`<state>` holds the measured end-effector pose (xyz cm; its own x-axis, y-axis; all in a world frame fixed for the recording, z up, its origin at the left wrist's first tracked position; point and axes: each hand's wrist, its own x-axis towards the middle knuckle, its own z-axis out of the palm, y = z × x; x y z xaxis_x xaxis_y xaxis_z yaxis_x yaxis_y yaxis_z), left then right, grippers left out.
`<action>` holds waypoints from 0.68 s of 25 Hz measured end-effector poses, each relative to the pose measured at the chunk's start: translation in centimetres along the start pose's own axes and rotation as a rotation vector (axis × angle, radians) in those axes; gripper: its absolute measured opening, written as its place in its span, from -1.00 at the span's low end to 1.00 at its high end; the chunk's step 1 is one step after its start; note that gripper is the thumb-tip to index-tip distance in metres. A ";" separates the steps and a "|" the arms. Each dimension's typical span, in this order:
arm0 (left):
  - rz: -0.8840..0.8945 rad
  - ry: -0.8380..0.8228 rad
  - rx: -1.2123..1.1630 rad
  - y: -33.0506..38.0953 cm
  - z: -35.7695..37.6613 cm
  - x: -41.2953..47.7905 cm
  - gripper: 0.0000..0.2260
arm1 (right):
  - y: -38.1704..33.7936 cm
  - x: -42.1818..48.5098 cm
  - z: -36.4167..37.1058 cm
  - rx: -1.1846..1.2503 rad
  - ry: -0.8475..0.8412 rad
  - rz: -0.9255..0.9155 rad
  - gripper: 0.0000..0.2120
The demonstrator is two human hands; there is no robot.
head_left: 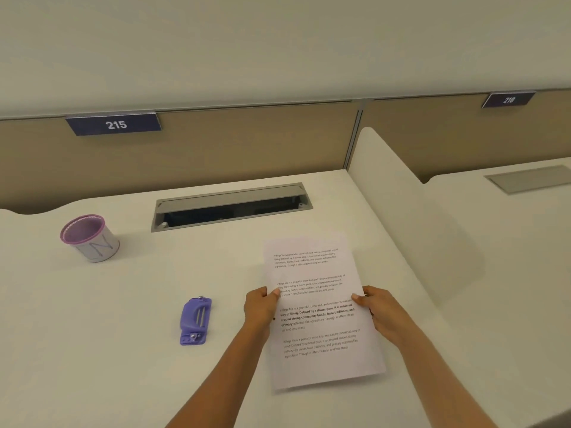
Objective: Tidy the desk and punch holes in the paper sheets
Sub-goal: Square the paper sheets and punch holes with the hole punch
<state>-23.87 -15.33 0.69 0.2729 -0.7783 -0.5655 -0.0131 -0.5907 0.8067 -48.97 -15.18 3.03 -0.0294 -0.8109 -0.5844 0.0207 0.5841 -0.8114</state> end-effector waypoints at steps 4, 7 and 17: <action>-0.011 0.018 0.004 1.7 5.6 1.9 -0.88 | -2.6 3.7 -3.8 -0.052 0.159 -0.032 -0.84; 0.007 0.054 0.036 3.6 9.4 3.4 -0.84 | -4.1 7.2 -6.2 -0.094 0.254 -0.054 -0.79; 0.086 0.093 0.436 7.2 16.2 7.2 -0.75 | -6.9 13.1 -9.5 -0.560 0.479 -0.045 -0.76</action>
<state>-37.61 -28.58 -0.35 0.3383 -0.8177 -0.4657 -0.4383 -0.5749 0.6909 -58.97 -29.49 0.95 -0.4538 -0.8048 -0.3825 -0.5006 0.5854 -0.6378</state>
